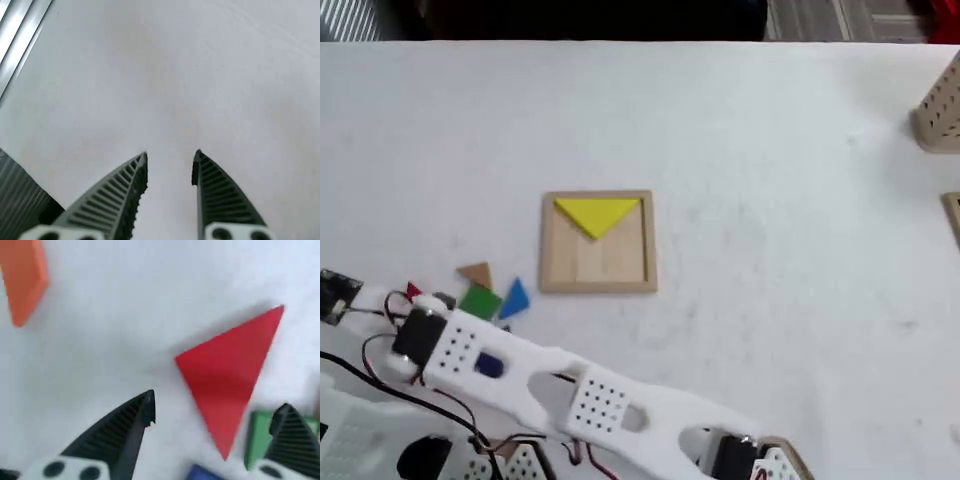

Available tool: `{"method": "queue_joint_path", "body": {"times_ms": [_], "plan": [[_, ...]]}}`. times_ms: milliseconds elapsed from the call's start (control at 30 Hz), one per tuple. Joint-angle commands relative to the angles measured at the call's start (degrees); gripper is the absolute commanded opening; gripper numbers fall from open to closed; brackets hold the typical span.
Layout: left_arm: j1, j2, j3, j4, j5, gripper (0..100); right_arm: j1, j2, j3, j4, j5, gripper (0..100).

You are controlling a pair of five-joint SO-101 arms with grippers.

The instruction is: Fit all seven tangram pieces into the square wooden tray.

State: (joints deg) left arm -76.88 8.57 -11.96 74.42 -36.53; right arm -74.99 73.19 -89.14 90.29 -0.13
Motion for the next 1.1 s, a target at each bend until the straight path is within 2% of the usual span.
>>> {"method": "queue_joint_path", "body": {"times_ms": [0, 200, 367, 500, 667, 733, 867, 1067], "plan": [[0.04, -1.1, -3.34, 0.35, -0.79, 16, 0.75, 0.48, -1.23, -4.26, -0.35, 36.0], [0.04, -1.1, -3.34, 1.76, -0.79, 16, 1.54, 4.09, -1.14, -7.25, -0.26, 36.1], [0.04, -1.1, -3.34, 1.58, -0.79, 16, -1.01, 3.38, -0.79, -7.43, -0.09, 36.1], [0.04, -1.1, -3.34, 1.58, -0.79, 16, -1.45, 4.35, -0.79, -8.84, 5.01, 35.8], [0.04, -1.1, -3.34, 1.76, -0.79, 16, -0.92, 4.35, -1.23, -10.07, 4.84, 35.8], [0.04, -1.1, -3.34, 1.85, -0.79, 16, -0.75, 4.35, -1.23, -11.74, 1.05, 35.8], [-0.04, -1.1, -3.34, 1.85, -0.79, 16, 0.22, 4.79, -0.79, -13.05, -12.75, 35.8], [-0.04, -1.1, -3.34, 1.49, -0.88, 16, 0.84, 5.41, -0.7, -12.18, -14.68, 35.8]]}}
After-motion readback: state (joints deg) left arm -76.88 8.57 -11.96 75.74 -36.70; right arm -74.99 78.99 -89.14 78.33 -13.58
